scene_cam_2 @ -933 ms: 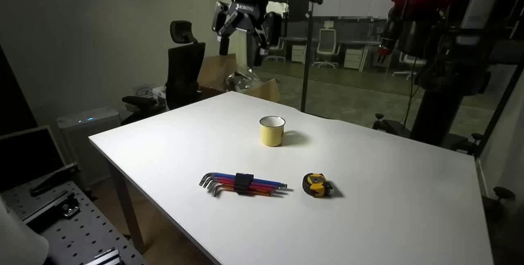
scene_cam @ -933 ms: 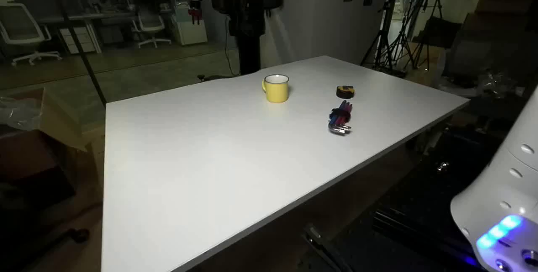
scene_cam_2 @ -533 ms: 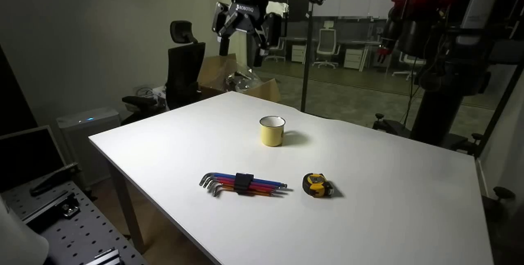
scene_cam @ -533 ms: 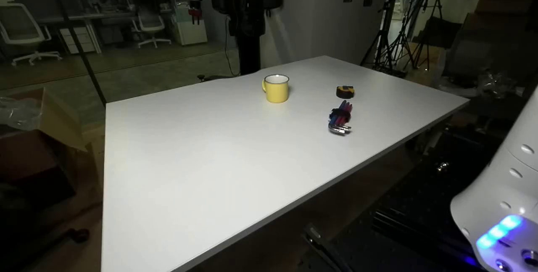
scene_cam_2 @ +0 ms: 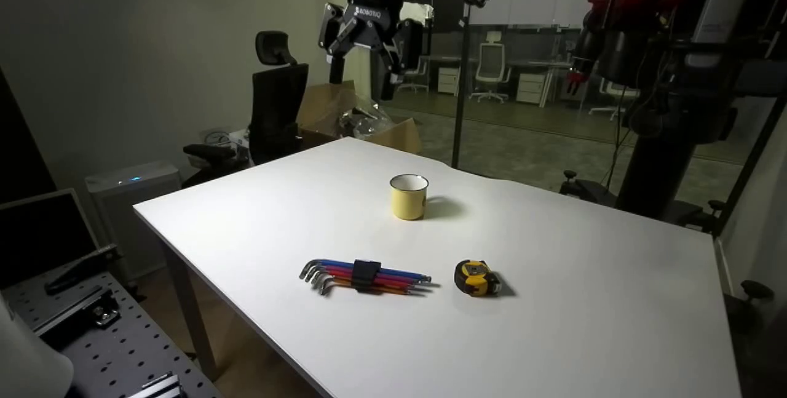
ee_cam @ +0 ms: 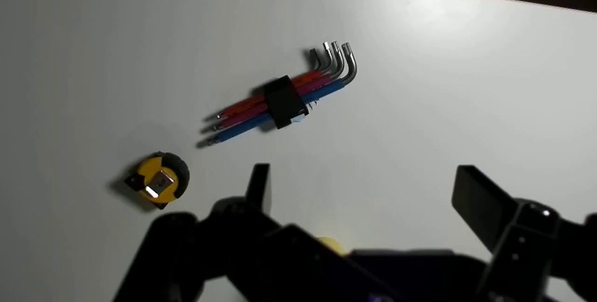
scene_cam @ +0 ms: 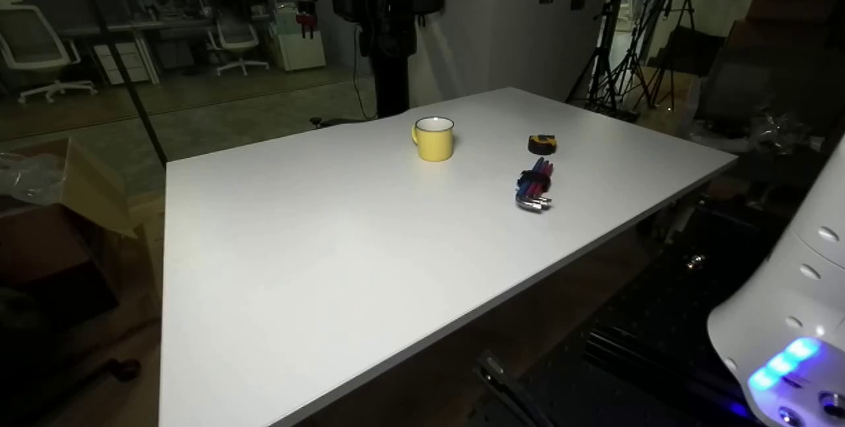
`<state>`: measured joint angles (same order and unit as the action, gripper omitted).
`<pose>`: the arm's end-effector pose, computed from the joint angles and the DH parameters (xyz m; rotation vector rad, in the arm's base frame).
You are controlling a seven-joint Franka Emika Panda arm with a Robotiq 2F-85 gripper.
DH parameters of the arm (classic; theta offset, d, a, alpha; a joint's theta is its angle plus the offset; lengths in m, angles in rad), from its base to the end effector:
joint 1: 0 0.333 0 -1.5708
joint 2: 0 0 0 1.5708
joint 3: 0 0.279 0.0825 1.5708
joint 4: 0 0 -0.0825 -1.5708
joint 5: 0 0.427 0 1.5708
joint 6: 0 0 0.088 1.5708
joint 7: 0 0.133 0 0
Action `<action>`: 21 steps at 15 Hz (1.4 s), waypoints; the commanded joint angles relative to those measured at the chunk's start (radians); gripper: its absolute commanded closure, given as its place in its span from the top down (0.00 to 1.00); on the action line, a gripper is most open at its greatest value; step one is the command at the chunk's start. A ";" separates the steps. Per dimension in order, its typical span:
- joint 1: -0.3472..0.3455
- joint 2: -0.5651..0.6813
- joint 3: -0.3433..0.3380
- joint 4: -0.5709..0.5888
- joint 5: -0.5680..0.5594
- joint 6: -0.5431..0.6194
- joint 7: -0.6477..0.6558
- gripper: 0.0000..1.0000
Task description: Move the yellow mug to the left
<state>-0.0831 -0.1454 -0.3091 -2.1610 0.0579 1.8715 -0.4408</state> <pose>0.4925 -0.1971 0.3643 -2.9869 -0.0503 0.1483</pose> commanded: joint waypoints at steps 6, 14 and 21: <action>-0.039 0.039 0.038 0.011 0.030 0.188 0.054 1.00; -0.074 0.191 0.079 0.033 -0.005 0.598 0.090 1.00; -0.089 0.371 0.116 0.214 0.089 0.539 0.143 1.00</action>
<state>-0.1493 0.1034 -0.2311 -2.0883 0.0812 2.4750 -0.3298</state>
